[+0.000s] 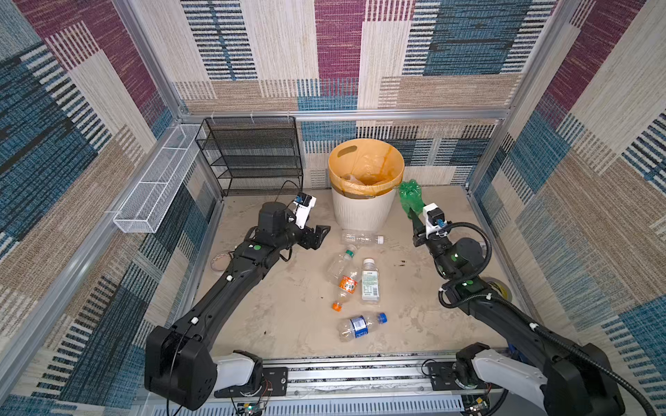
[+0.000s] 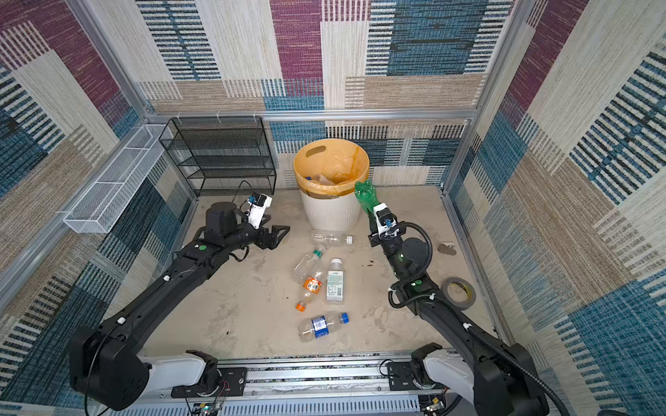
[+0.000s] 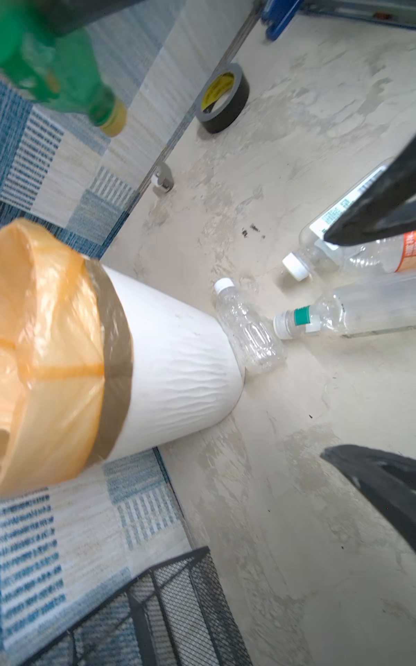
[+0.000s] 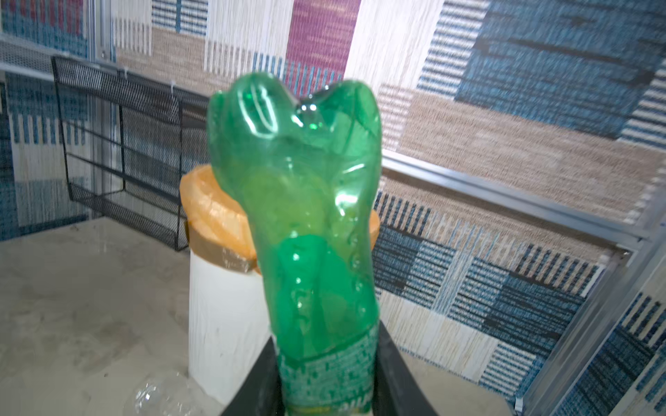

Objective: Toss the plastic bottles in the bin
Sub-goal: 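Lift the green Sprite bottle with the right gripper and carry it over the bin, then open the right gripper to drop the Sprite bottle into the bin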

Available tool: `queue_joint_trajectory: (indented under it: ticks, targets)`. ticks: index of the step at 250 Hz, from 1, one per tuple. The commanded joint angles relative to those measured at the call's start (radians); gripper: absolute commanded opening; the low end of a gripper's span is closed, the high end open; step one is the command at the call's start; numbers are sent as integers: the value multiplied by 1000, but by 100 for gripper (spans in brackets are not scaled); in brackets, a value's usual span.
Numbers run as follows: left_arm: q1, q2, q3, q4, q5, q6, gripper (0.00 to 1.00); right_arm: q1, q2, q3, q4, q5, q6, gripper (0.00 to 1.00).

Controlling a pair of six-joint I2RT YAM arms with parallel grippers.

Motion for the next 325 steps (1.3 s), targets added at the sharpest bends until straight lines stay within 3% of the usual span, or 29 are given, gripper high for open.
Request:
queue_joint_trajectory:
  ticks: [1, 46, 110, 163, 196, 227, 240, 274, 300, 325]
  targets:
    - [-41, -24, 33, -125, 12, 105, 87, -2, -40, 21, 161, 20, 27, 30]
    - [-114, -92, 22, -240, -59, 140, 88, -3, -106, 23, 321, 7, -3, 31]
    - [-152, -167, -28, -213, -113, 80, 88, -3, -186, -11, 540, -15, -88, 31]
    - [-201, -169, -54, -190, -131, 51, 89, -6, -179, 45, 541, -50, -153, 32]
    - [-255, -165, -66, -176, -168, 45, 89, -9, 36, 316, 325, -101, -55, 33]
    - [-306, -165, -68, -190, -204, 56, 89, -11, 413, 874, -304, -185, 47, 39]
    - [-325, -169, -62, -217, -224, 70, 89, -15, 530, 1035, -455, -161, 78, 44]
    - [-349, -196, -66, -294, -226, 86, 89, -87, 628, 1134, -539, -245, 207, 84]
    - [-365, -196, -60, -361, -184, 94, 91, -114, 609, 1112, -534, -246, 232, 93]
    - [-398, -160, -38, -430, -139, 96, 93, -133, 553, 1045, -506, -221, 234, 95]
